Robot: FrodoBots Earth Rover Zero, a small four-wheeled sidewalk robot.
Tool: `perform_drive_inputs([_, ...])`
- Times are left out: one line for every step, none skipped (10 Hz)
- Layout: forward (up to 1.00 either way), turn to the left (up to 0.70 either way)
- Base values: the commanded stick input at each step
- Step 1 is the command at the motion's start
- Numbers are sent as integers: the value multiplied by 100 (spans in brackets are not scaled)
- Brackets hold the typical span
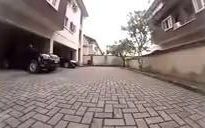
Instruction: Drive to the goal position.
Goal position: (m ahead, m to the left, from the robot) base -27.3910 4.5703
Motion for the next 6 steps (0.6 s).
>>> perform_drive_inputs([0, 70])
perform_drive_inputs([0, 70])
perform_drive_inputs([0, 70])
perform_drive_inputs([0, 70])
perform_drive_inputs([0, 70])
perform_drive_inputs([0, 70])
